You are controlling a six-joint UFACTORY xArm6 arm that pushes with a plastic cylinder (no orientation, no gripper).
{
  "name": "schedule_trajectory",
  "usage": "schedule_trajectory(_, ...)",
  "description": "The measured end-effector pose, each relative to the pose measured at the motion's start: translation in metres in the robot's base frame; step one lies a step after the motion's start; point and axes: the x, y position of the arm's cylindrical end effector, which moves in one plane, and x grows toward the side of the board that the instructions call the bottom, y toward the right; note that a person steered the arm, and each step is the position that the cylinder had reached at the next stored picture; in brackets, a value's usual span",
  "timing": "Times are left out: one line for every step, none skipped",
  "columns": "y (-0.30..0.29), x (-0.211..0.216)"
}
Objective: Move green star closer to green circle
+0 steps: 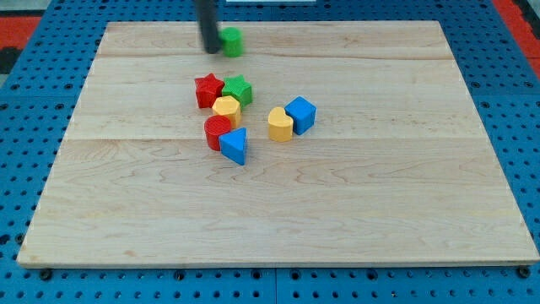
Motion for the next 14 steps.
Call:
schedule_trajectory(0.022, -0.001)
schedule_trajectory(0.022, -0.004)
schedule_trajectory(0.024, 0.062)
schedule_trajectory(0.037, 0.124)
schedule_trajectory(0.006, 0.133)
schedule_trajectory(0.003, 0.136)
schedule_trajectory(0.003, 0.124)
schedule_trajectory(0.003, 0.104)
schedule_trajectory(0.001, 0.129)
schedule_trajectory(-0.032, 0.104)
schedule_trajectory(0.0, 0.064)
schedule_trajectory(0.005, 0.041)
schedule_trajectory(0.006, 0.017)
schedule_trajectory(0.006, 0.003)
